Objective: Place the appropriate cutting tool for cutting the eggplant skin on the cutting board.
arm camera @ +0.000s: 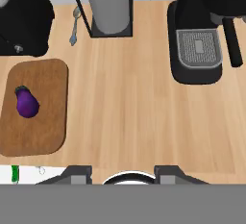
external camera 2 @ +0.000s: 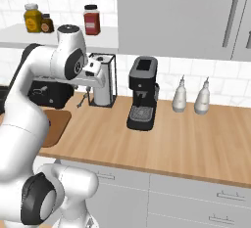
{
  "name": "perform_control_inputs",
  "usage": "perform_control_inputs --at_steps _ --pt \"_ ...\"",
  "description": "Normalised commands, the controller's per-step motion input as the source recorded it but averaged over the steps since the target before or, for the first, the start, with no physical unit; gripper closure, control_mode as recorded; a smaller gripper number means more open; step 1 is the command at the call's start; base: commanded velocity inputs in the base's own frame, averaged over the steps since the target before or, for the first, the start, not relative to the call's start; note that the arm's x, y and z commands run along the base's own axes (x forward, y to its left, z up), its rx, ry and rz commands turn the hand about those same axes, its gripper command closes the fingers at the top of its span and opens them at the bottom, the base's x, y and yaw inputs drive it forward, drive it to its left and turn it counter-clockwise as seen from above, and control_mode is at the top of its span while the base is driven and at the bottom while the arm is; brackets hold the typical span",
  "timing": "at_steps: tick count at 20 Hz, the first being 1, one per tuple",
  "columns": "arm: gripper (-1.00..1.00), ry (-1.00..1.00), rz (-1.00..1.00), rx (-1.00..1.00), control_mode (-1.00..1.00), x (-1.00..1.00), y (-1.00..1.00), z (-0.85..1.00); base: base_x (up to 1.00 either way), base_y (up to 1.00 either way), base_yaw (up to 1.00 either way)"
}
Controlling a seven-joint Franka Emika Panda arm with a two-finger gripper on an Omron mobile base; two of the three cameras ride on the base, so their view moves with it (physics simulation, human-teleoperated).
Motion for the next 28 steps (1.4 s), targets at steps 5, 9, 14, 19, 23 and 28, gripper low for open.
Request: perform_control_inputs --at_steps 5,9,14,19,23,28 --pt "-1.00 0.00 0.00 0.00 -1.00 -0.38 0.17 -0.08 0.00 0.00 0.00" --pt "-1.00 0.00 0.00 0.00 -1.00 -0.85 0.88 -0.44 0.00 0.00 0.00" --pt "-1.00 0.00 0.00 -0.03 -1.00 -0.79 1.00 -0.51 0.00 0.00 0.00" --pt "-1.00 0.01 0.00 0.00 -1.00 -0.54 1.00 -0.61 0.00 0.00 0.00" --pt "-1.00 0.11 -0.03 0.01 -1.00 -0.20 1.00 -0.40 0.00 0.00 0.00" --pt "-1.00 0.15 -0.02 0.00 -1.00 -0.02 0.95 -0.48 0.00 0.00 0.00"
